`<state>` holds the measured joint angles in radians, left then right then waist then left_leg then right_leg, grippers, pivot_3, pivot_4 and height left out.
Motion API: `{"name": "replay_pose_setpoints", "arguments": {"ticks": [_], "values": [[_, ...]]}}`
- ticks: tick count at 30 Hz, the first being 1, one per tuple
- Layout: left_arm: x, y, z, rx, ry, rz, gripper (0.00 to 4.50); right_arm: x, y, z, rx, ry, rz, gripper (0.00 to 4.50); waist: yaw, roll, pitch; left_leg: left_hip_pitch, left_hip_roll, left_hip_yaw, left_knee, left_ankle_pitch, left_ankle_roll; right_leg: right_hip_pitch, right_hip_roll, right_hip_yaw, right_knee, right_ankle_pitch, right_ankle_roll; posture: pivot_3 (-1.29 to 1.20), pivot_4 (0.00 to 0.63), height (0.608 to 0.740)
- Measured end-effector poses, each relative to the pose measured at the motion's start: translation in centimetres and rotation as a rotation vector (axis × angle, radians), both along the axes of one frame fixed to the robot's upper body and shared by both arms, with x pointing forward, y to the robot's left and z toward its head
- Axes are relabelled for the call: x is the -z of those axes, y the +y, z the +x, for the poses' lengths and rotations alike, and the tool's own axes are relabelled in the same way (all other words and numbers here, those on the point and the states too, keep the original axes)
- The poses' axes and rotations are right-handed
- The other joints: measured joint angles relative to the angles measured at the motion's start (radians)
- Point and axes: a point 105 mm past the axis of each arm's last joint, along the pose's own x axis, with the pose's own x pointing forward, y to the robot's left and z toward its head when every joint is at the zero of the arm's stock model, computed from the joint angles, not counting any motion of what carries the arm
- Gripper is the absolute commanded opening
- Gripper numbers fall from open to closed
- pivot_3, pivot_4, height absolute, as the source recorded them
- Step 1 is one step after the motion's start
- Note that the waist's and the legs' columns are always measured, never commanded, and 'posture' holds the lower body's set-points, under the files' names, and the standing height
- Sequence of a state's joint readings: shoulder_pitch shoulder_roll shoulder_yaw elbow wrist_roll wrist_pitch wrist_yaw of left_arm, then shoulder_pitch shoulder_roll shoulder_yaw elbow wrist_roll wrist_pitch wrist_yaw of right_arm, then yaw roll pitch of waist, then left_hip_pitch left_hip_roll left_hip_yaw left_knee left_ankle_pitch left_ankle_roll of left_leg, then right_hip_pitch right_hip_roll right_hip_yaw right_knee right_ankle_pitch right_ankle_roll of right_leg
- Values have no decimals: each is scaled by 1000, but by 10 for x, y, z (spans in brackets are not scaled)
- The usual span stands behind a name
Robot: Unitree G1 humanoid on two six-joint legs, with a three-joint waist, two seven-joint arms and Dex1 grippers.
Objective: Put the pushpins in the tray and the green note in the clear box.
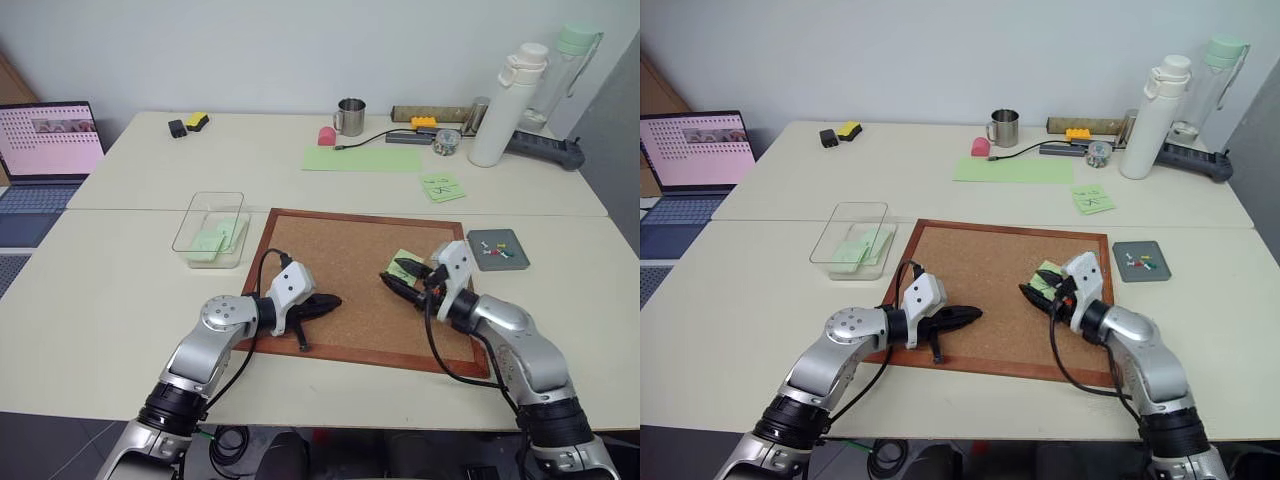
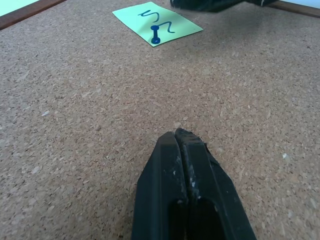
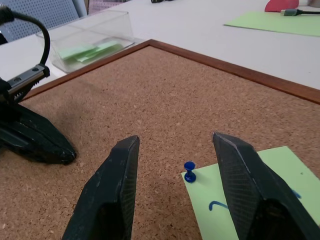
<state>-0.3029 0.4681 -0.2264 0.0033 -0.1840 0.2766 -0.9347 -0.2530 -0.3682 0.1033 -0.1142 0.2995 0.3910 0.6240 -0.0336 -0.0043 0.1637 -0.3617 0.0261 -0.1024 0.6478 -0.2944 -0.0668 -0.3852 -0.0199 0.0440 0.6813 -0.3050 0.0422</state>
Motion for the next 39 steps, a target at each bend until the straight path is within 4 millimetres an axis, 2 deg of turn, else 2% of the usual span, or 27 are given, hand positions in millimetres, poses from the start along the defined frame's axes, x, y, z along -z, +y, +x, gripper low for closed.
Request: {"name": "replay_pose_setpoints", "arguments": {"ticks": [4,6,7,13,17,27,28,31,33,36,39], "values": [[0,0,0,-2,-2,0,0,10,5,7,23,35,-15,2396,0,0,0,0,0,-1,0,0,0,0,0,0,0,0,0,0,150,740],[0,0,0,-3,-2,0,0,15,9,9,20,47,-31,2039,0,0,0,0,0,-1,0,0,0,0,0,0,0,0,0,0,150,740],[0,0,-1,-3,-2,0,0,15,11,9,19,49,-28,2000,0,0,0,0,0,-1,0,0,0,0,0,0,0,0,0,0,150,740],[0,1,-2,-11,-4,-3,0,15,13,13,30,47,-26,696,-1,0,0,0,0,-1,0,0,0,0,0,0,0,0,0,0,150,740],[1,1,-2,-14,-4,-3,0,14,11,16,41,38,-45,38,-2,0,0,0,0,-1,0,0,0,0,0,0,0,0,0,0,150,740],[0,2,-1,-16,-6,-5,0,10,11,16,44,35,-17,38,-3,0,0,0,0,-1,0,0,0,0,0,0,0,0,0,0,150,740],[0,2,-2,-14,-4,-7,0,3,11,14,32,31,14,38,-3,0,0,-1,0,-1,0,0,0,-1,0,0,0,0,0,0,150,740],[0,2,-2,-16,4,-16,0,-37,24,-3,-77,-75,77,38,-3,0,0,-1,1,-2,-1,0,0,-1,0,-1,0,0,0,0,150,740],[1,2,-2,-16,8,-19,0,-48,25,-9,-115,-116,59,38,-1,0,0,-1,0,-2,0,0,0,0,0,-2,0,0,0,0,150,740],[-1,3,0,-26,25,-43,0,-44,16,-12,-119,-134,-36,38,-1,0,0,-1,0,-2,0,0,0,0,0,-1,0,0,0,0,150,740],[-8,8,9,-83,129,-149,441,-32,11,-16,-162,-172,-184,0,-2,-1,1,-2,0,-2,0,0,0,-1,0,-2,1,0,0,0,150,740]]}}
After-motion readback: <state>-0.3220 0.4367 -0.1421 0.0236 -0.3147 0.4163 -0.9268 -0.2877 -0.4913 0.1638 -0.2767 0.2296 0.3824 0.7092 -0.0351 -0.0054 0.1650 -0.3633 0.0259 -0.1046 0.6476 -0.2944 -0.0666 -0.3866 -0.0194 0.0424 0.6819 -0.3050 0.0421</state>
